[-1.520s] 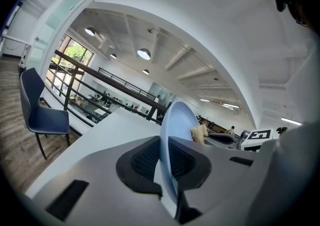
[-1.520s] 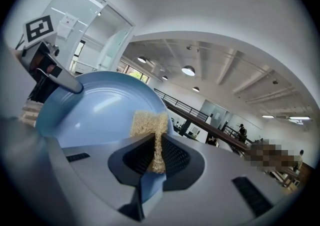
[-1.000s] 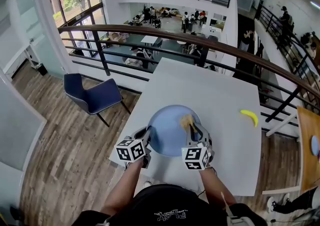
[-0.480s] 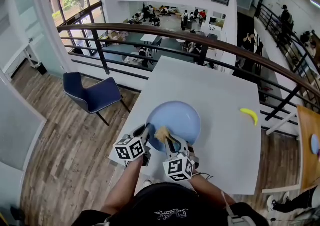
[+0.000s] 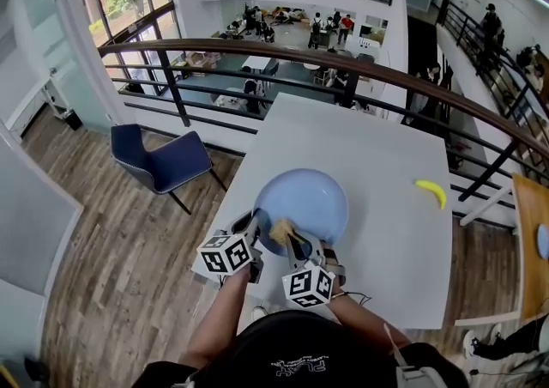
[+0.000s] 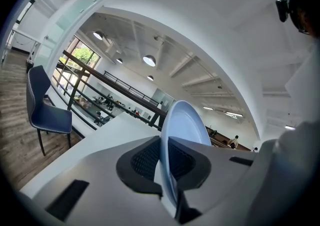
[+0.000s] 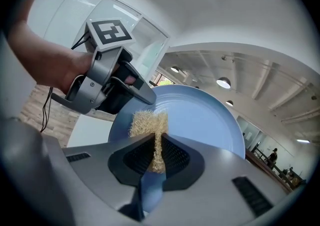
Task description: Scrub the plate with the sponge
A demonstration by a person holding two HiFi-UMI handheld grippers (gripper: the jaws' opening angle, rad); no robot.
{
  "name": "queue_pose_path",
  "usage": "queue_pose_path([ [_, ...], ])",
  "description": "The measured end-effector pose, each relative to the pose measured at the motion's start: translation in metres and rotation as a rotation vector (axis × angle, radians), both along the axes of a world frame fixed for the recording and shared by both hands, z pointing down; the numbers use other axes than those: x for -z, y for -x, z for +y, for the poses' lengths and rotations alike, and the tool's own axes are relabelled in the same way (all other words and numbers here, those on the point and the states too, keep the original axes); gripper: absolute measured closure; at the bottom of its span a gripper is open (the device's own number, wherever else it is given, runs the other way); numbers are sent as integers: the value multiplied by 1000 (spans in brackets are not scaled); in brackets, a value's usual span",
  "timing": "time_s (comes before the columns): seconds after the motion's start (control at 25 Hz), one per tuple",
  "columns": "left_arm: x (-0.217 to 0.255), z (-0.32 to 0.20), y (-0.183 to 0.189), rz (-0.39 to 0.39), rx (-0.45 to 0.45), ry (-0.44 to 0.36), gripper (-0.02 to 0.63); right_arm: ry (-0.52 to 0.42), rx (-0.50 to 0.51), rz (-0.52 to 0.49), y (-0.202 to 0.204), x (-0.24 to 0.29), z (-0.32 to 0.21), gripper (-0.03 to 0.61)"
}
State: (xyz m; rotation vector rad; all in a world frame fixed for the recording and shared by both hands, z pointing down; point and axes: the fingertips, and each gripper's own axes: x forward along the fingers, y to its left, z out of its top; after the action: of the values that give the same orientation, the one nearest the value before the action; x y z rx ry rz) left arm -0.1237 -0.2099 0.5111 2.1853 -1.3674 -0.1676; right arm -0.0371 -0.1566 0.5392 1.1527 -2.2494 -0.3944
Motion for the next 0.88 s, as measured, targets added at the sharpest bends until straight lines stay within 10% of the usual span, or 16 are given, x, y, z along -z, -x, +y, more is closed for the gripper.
queue_pose_path([
  [0.88, 2, 4, 13, 53, 9, 0, 581, -45, -226, -2, -78, 12, -38, 535],
])
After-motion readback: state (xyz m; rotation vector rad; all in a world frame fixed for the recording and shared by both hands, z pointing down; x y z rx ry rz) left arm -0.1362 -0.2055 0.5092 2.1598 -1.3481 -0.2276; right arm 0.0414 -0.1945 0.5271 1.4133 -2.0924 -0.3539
